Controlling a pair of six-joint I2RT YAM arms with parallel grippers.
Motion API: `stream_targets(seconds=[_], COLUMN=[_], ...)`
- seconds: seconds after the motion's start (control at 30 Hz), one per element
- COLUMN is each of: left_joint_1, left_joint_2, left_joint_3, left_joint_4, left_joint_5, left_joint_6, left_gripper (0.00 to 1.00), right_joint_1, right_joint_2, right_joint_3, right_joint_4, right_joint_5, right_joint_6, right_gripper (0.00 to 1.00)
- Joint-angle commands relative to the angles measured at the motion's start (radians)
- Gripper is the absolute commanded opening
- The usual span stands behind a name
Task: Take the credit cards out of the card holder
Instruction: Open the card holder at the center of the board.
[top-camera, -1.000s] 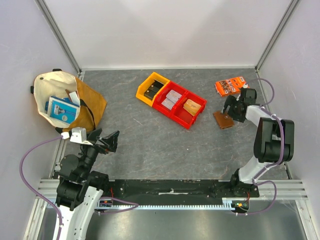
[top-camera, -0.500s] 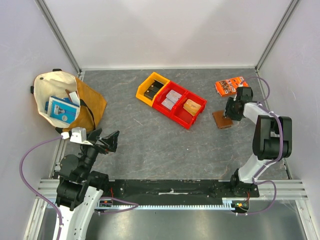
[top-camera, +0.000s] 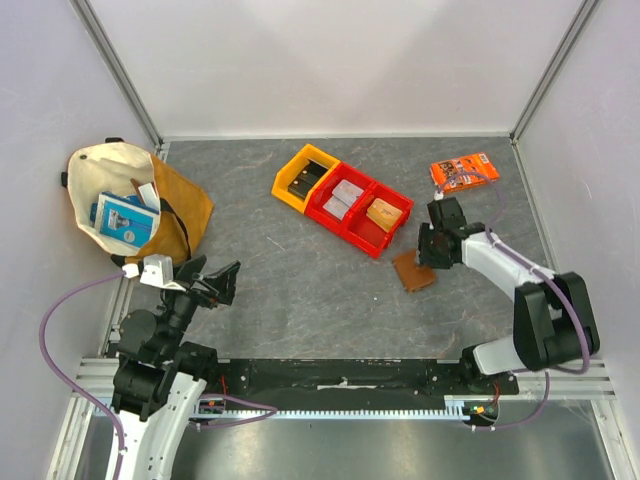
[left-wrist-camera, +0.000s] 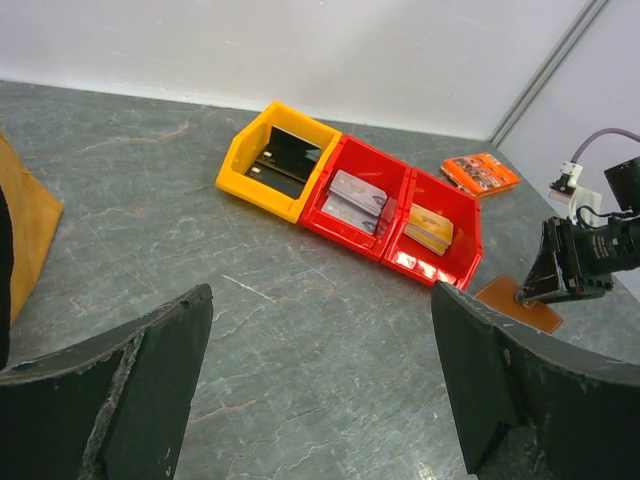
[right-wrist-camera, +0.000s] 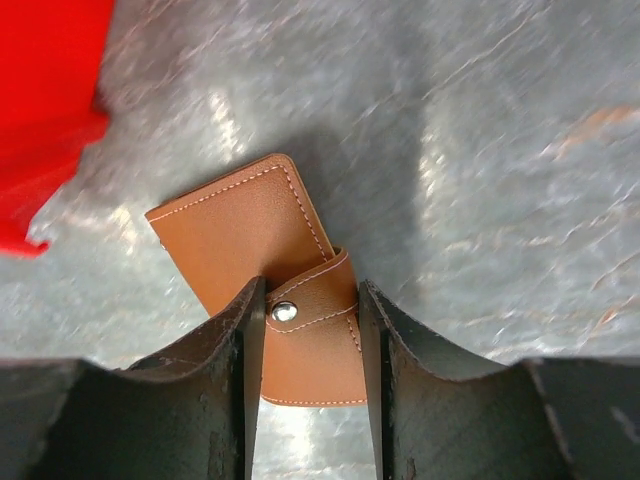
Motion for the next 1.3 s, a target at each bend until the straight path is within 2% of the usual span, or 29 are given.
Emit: stream_targets(seconds=[0.0, 0.07, 0.2, 0.37, 0.47, 0.6, 0.7, 0.87, 0.97, 1.1, 1.27], left_joint_1=[-0.002, -0.002, -0.002, -0.003, -0.005, -0.026, -0.101, -0.230, -0.281, -0.348, -0.391], left_joint_2=[-0.014, 0.037, 0.126, 0.281, 0.415, 0.618, 0.695, 0.701, 0.720, 0.767, 0.819], left_joint_3=[0.011, 0.010, -0.018, -0.044, -0.042, -0.047, -0.054, -0.139, -0.179, -0.180, -0.196], left_joint_4=[0.062, 0.071, 0.103, 0.142, 0.160, 0.183, 0.188, 0.284, 0.340, 0.357, 0.390], left_joint_5=[0.050, 0.070, 0.142, 0.253, 0.335, 0.392, 0.340, 0.219, 0.193, 0.135, 0.076], left_joint_6=[-0.053, -0.090, -0.208, -0.322, -0.346, -0.375, -0.388, -0.490, -0.538, -0.553, -0.578], left_gripper=[0.95, 0.95, 0.96, 0.97, 0.97, 0.97, 0.97, 0.94, 0.93, 0.93, 0.93], right_joint_1=[0.110, 0.191, 0.412, 0.639, 0.707, 0.730, 0.728, 0.721, 0.721, 0.721, 0.733], right_joint_2=[-0.125, -0.169, -0.209, -0.108, -0.033, 0.029, -0.035, -0.175, -0.234, -0.235, -0.166], right_joint_3=[-0.043, -0.074, -0.147, -0.143, -0.123, -0.086, -0.129, -0.229, -0.272, -0.304, -0.300], right_joint_4=[-0.058, -0.043, 0.102, 0.279, 0.394, 0.430, 0.426, 0.385, 0.379, 0.393, 0.472], right_joint_5=[0.055, 0.075, 0.162, 0.306, 0.325, 0.320, 0.317, 0.231, 0.188, 0.175, 0.061], right_joint_6=[0.153, 0.217, 0.384, 0.528, 0.567, 0.536, 0.491, 0.455, 0.458, 0.440, 0.420], right_gripper=[0.46, 0.46, 0.44, 0.45, 0.50, 0.68, 0.73, 0.74, 0.73, 0.73, 0.72])
